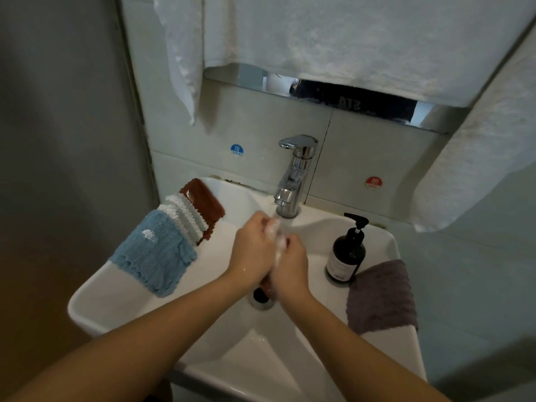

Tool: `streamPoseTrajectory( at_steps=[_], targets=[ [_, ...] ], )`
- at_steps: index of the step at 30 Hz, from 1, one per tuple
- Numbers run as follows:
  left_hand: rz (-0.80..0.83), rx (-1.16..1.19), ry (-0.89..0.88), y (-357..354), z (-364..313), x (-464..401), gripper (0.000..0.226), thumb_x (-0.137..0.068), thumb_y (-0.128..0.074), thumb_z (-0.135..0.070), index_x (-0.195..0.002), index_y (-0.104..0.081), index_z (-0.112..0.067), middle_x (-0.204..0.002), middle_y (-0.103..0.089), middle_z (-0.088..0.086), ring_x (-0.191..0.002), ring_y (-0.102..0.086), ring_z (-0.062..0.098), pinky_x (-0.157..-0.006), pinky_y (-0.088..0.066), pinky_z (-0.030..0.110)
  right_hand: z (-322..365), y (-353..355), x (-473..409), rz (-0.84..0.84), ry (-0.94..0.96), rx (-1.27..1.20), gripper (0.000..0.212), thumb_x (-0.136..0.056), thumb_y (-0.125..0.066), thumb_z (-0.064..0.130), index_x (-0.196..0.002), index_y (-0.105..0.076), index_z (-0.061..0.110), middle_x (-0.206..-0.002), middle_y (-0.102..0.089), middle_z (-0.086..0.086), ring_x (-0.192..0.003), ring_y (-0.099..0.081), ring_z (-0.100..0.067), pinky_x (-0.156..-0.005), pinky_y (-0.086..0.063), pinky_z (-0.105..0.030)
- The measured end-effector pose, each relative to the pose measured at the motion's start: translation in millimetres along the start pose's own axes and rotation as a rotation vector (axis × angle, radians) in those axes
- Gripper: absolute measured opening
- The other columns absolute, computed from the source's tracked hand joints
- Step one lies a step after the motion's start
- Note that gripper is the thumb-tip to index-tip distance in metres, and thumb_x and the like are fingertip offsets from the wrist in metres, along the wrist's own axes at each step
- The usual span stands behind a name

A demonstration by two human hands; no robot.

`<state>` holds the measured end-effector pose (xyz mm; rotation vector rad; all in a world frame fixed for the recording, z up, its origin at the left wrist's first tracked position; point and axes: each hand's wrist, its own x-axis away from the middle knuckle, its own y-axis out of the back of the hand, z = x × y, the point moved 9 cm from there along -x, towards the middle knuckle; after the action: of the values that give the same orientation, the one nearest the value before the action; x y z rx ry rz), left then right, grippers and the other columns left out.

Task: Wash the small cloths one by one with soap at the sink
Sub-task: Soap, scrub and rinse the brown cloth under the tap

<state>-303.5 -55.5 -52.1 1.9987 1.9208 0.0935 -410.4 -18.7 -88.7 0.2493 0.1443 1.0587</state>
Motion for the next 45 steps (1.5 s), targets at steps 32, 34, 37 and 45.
streamPoseTrajectory(
  at_steps=[32,34,37,45],
  targets=[
    [-0.036,0.061,0.128,15.4,28.0,-4.4,0.014,-0.102,-0.047,-0.021,-0.094,-0.054,-0.012,-0.081,-0.061,0.0,-0.074,-0.058,0.011,-0.063,-0.043,0.015,-2.2,-1.5,-20.6,0.214,0.272,0.546,0.023,-0.099,-0.042,0.027,-0.079,-0.052,0.022,-0.079,-0.059,-0.002,-0.079,-0.055,-0.024,-0.068,-0.042,-0.033],
    [0.056,0.116,0.134,10.3,23.9,-5.5,0.014,-0.102,-0.046,-0.017,-0.096,-0.056,-0.01,-0.082,-0.063,0.003,-0.07,-0.059,0.012,-0.06,-0.046,0.015,14.2,11.3,-19.9,0.137,0.36,0.407,0.029,-0.099,-0.042,0.031,-0.072,-0.051,0.028,-0.072,-0.055,0.001,-0.073,-0.052,-0.019,-0.064,-0.039,-0.033],
    [0.262,0.261,0.224,-0.2,20.9,-2.2,0.024,-0.099,-0.038,-0.006,-0.106,-0.061,-0.006,-0.094,-0.065,0.01,-0.083,-0.062,0.015,-0.062,-0.051,0.02,21.6,7.4,-10.3,0.278,0.246,0.119,0.027,-0.101,-0.046,0.041,-0.093,-0.065,0.024,-0.084,-0.065,0.007,-0.08,-0.062,-0.011,-0.067,-0.048,-0.026],
    [0.559,-0.156,-0.009,-6.4,21.9,-1.4,0.066,-0.075,-0.066,0.008,-0.13,-0.046,-0.022,-0.112,-0.043,0.003,-0.093,-0.053,0.016,-0.064,-0.052,0.022,13.8,-0.1,-13.2,0.318,0.21,0.155,0.021,-0.095,-0.046,0.004,-0.102,-0.064,0.012,-0.094,-0.07,-0.006,-0.085,-0.065,-0.019,-0.074,-0.054,-0.03]
  ],
)
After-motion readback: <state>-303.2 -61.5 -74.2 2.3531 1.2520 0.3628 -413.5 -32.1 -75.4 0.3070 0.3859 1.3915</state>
